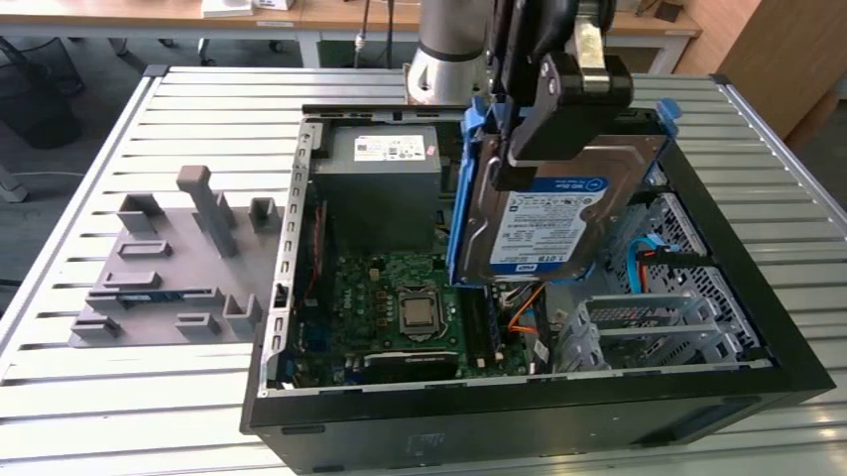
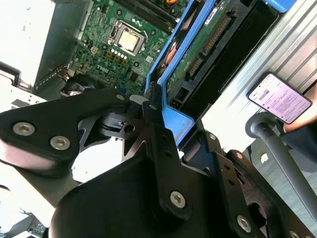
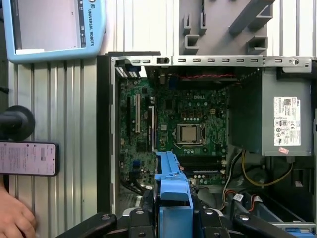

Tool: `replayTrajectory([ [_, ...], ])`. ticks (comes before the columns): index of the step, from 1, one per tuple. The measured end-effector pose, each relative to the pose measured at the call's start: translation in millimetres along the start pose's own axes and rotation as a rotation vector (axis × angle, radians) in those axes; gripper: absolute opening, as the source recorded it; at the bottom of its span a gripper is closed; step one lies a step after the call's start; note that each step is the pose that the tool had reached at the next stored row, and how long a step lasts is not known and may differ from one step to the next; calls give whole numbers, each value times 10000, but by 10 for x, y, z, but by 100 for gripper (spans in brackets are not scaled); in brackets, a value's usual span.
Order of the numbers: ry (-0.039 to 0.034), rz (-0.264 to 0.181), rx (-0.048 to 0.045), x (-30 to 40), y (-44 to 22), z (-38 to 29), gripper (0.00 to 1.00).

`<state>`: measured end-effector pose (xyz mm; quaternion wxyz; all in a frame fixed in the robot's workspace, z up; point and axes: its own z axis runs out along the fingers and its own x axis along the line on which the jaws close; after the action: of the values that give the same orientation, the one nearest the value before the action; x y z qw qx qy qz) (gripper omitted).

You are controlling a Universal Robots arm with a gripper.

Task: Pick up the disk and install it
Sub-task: 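Insert the disk into the insertion slot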

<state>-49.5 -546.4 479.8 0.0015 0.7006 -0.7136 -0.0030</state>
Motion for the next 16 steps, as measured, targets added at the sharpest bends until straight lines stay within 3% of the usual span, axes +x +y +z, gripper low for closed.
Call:
replayTrajectory([
  [8,0,1,0,-4,-246,30,36],
  [16,1,0,0,-6,-416,69,36],
])
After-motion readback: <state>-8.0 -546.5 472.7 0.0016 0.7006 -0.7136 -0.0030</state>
